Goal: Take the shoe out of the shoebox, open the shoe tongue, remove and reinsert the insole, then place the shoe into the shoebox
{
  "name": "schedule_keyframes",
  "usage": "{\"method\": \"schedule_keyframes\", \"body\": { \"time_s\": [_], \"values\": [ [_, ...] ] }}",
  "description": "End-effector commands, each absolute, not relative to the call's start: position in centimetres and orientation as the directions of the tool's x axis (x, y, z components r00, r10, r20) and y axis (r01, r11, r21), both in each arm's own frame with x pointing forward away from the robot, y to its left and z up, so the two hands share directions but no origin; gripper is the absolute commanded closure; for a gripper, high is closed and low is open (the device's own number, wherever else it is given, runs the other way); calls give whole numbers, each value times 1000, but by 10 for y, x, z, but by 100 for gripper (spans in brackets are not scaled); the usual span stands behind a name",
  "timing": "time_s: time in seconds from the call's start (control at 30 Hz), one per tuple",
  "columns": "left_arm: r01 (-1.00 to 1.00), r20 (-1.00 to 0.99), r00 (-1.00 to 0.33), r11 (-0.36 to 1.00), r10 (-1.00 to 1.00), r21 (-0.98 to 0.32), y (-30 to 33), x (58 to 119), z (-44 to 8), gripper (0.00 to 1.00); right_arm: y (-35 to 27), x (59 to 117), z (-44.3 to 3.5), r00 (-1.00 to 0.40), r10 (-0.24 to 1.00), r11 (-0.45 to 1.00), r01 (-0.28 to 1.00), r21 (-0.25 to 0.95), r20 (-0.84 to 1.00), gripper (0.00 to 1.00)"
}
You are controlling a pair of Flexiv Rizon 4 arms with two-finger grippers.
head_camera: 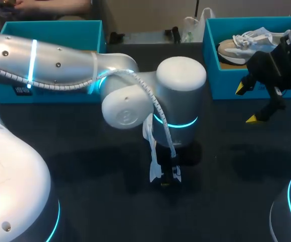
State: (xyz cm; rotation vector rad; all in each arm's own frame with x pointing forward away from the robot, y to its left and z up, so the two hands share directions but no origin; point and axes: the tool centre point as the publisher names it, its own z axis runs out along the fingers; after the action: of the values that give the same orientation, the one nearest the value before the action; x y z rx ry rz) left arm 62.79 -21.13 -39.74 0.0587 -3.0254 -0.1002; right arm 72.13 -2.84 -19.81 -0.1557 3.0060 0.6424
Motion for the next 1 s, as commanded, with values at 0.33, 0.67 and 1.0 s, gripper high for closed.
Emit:
{"method": "schedule_keyframes", "body": {
  "time_s": [0.33,0.67,1.0],
  "values": [
    [-50,68,-996,995,-56,83,-200,632,-332,100,-28,722,-199,-993,-85,908,-112,403,-83,0],
    [-33,62,-997,998,-36,50,-192,640,-262,100,-28,722,-199,-993,-85,908,-112,403,-83,0],
    [24,72,-997,1000,24,-3,-188,642,-203,100,-28,722,-199,-993,-85,908,-112,403,-83,0]
  ]
}}
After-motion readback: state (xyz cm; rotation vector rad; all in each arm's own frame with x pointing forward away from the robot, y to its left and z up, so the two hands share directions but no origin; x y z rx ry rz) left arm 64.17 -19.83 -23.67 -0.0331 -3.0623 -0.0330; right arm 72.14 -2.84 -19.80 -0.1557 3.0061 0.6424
